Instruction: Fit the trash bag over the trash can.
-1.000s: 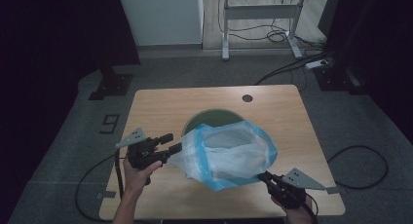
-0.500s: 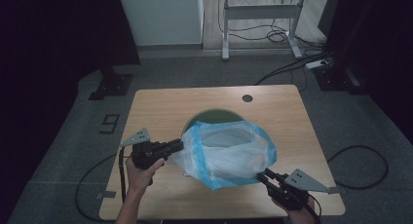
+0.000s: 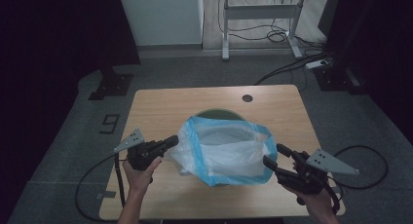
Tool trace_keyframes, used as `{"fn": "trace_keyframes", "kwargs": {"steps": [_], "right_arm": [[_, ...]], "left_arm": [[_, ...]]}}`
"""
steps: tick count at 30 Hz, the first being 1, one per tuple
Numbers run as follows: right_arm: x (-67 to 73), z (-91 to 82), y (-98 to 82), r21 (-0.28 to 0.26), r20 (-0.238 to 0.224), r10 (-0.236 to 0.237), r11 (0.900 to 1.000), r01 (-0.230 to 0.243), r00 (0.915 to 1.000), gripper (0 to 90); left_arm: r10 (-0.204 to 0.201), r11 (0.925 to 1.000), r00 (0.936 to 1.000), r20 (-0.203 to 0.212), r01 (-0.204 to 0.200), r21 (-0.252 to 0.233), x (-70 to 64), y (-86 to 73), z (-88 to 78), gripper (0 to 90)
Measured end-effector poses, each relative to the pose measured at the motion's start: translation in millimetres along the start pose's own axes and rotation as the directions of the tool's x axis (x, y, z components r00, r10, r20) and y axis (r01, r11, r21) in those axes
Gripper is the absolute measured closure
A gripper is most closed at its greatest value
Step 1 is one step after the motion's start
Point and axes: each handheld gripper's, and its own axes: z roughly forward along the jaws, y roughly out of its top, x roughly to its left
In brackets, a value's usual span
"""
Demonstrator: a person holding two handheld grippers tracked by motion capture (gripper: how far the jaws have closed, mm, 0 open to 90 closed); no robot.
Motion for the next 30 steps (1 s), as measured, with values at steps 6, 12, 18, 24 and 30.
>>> {"fn": "trace_keyframes", "kwargs": {"steps": [6,12,18,24,30], "right_arm": [[-2.5,8.8,10.6,0.04,-0.021,0.006,0.999,-0.005,0.9998,58.4],[-3.5,20.6,2.4,0.094,0.036,-0.069,0.993,0.066,0.9969,87.3],[-3.4,26.1,9.2,0.057,0.132,-0.171,0.985,0.165,0.9763,88.5],[-7.8,33.2,30.4,-0.009,0.2,-0.228,0.972,0.234,0.9529,88.5],[-29.2,50.0,44.6,-0.01,0.249,-0.209,0.976,0.219,0.9457,88.5]], "left_arm": [[0.004,0.9981,1.0,0.002,-0.004,-0.062,-1.5,3.7,-3.7,89.6],[-0.009,0.9922,0.9997,-0.021,0.006,-0.125,0.7,7.5,-8.4,89.6],[-0.034,0.9841,0.9985,-0.042,0.027,-0.176,9.5,16.2,-10.4,89.6],[-0.039,0.9795,0.9976,-0.057,0.027,-0.2,20.7,29.9,-8.7,89.6],[-0.049,0.9771,0.9948,-0.089,0.029,-0.211,35.1,42.6,-3.2,89.6]]}}
